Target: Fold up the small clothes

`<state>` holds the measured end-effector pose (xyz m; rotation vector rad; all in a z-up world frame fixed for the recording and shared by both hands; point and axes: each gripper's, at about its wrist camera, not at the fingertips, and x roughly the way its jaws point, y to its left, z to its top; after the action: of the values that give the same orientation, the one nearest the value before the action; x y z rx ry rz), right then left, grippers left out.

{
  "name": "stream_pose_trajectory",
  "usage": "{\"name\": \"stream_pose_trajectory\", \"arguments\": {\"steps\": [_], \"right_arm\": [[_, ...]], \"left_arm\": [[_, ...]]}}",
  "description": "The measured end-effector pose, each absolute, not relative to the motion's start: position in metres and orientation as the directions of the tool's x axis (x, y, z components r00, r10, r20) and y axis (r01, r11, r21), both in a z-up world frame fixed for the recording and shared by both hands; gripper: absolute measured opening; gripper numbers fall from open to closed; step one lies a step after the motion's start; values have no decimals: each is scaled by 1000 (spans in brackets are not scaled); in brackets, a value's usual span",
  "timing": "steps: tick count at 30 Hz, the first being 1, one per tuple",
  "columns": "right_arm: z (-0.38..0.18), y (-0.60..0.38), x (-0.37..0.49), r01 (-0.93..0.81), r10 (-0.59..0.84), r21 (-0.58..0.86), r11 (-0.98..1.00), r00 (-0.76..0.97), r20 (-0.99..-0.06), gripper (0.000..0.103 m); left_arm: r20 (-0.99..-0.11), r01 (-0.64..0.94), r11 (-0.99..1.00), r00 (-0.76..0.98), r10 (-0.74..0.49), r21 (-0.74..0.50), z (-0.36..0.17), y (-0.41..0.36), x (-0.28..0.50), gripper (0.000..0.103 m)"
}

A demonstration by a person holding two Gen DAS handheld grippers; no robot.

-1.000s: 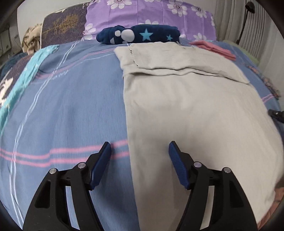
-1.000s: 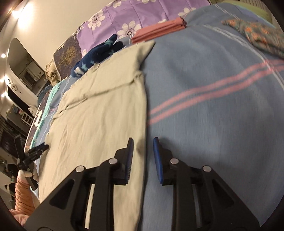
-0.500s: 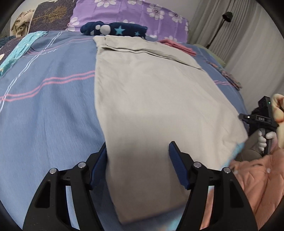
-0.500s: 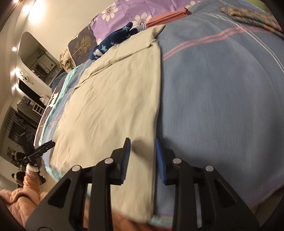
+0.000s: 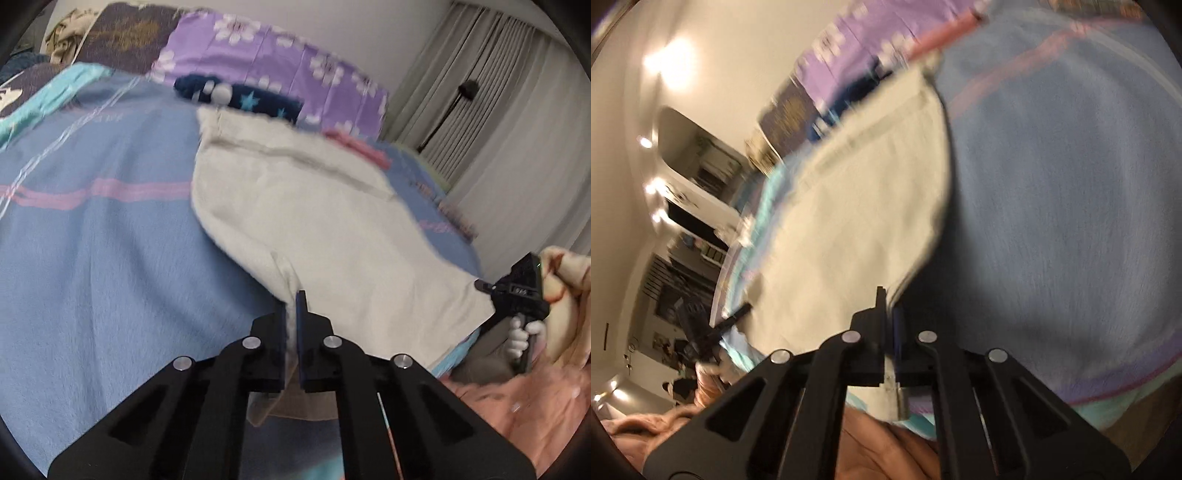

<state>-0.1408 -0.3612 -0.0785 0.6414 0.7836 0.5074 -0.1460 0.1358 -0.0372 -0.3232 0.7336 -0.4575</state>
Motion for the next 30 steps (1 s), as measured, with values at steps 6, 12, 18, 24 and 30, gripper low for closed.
{"name": "stream_pose_trajectory", "arguments": {"steps": [6, 12, 18, 24, 30], "right_arm": [[12, -363, -134, -355, 638, 635, 686, 714, -289, 2], [62, -372, -178, -420, 594, 538, 731, 780, -198, 2], [49, -387, -207, -323, 503, 498, 805, 817, -283, 3], [18, -384, -159, -297, 551, 585, 754, 771, -320, 3], [33, -378, -102, -319, 550, 564, 762, 778, -303, 3]], "left_arm": [[-315, 402, 775, 746, -586, -488, 43, 133, -145, 4], [-166, 469, 738, 779, -605, -485, 83, 130, -186, 4], [-228, 408, 779, 798, -558, -476, 80, 122, -205, 4], [-279, 358, 767, 782, -558, -532, 63, 123, -161, 4], [-284, 329, 792, 806, -519, -514, 67, 121, -113, 4]]}}
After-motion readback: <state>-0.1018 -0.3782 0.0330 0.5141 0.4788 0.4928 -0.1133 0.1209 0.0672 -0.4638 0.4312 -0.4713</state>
